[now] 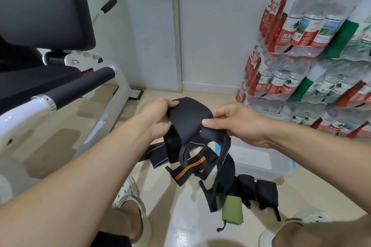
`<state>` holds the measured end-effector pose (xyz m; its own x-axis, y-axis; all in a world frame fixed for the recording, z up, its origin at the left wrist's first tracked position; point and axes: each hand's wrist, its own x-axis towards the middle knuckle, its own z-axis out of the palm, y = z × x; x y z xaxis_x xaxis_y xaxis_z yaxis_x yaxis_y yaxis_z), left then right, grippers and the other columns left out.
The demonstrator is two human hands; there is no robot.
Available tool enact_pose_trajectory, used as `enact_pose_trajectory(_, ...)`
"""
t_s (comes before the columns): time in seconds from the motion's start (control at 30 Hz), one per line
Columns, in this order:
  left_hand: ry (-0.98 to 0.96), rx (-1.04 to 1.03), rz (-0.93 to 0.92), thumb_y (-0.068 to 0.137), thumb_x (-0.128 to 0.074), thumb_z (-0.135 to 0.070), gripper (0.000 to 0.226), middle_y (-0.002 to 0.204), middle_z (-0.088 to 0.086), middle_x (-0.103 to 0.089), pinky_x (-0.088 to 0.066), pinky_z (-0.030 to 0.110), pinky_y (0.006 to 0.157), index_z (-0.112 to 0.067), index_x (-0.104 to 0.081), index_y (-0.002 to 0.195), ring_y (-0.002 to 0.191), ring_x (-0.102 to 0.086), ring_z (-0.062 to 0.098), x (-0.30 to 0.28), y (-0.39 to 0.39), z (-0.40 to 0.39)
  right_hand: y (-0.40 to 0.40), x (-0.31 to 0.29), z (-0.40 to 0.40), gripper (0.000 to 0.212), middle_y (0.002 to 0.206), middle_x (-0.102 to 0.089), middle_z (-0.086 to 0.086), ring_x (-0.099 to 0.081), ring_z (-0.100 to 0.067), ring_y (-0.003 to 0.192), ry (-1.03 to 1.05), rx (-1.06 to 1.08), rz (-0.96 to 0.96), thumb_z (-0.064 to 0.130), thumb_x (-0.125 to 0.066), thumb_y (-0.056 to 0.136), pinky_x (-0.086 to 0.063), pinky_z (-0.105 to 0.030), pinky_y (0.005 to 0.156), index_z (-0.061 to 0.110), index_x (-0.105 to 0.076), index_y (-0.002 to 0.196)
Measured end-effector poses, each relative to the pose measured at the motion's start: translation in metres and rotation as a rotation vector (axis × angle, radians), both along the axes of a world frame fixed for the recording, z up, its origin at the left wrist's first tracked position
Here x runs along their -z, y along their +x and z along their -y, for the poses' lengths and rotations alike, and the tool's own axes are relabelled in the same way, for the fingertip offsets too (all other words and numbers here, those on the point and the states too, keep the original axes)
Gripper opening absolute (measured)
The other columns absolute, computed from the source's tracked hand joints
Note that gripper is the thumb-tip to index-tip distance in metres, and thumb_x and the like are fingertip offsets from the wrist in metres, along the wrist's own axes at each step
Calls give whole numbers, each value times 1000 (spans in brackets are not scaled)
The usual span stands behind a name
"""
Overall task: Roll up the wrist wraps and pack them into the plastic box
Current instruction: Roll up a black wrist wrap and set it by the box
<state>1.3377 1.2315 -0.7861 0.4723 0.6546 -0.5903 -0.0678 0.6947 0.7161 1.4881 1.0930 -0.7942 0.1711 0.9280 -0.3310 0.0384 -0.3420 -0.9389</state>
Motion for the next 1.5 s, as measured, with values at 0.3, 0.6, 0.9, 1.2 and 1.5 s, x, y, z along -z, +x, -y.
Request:
enact_pose_trajectory(0.3, 23, -152, 122, 96, -43, 17, 32, 117, 28, -65, -62, 38, 78, 14, -53, 126, 97, -70, 34, -5, 3, 0, -1, 1, -3, 10, 84, -77, -6, -73, -14, 73, 38, 52, 38, 20, -67, 98, -56, -22, 62, 10, -68, 96)
enact_pose_trajectory(0.6, 56, -196, 108, 88, -49, 25, 64, 129, 30, -54, -64, 42, 64, 1, -37, 146, 104, -68, 39, -2, 5, -3, -3, 2, -8, 26, 103, -78, -14, -76, -28, 95, 127, 142, -37, 13, -69, 95, -62, -34, 84, 6, -67, 120)
enact_pose_trajectory(0.9, 101, -271, 191, 87, -51, 26, 101, 141, 22, -50, -64, 37, 68, -30, -13, 161, 103, -68, 29, -9, 4, 2, 3, 11, -4, 33, 113, -77, -15, -72, -32, 111, -78, 55, -167, 4, -77, 86, -52, -45, 106, 4, -70, 118)
enact_pose_trajectory(1.2, 97, -246, 202, 85, -54, 24, 72, 133, 30, -57, -64, 41, 71, -3, -35, 150, 105, -70, 35, -4, 4, -6, 2, 9, -9, 6, 96, -78, -19, -74, -28, 88, -98, 82, -63, 8, -74, 90, -59, -38, 90, 5, -78, 87)
enact_pose_trajectory(1.5, 247, -317, 173, 88, -52, 24, 97, 149, 18, -48, -58, 42, 93, -26, -13, 161, 113, -66, 24, -5, 1, -9, 3, 6, 0, 31, 94, -80, -8, -77, -23, 91, -133, 74, 133, 28, -85, 82, -61, -35, 91, 5, -79, 102)
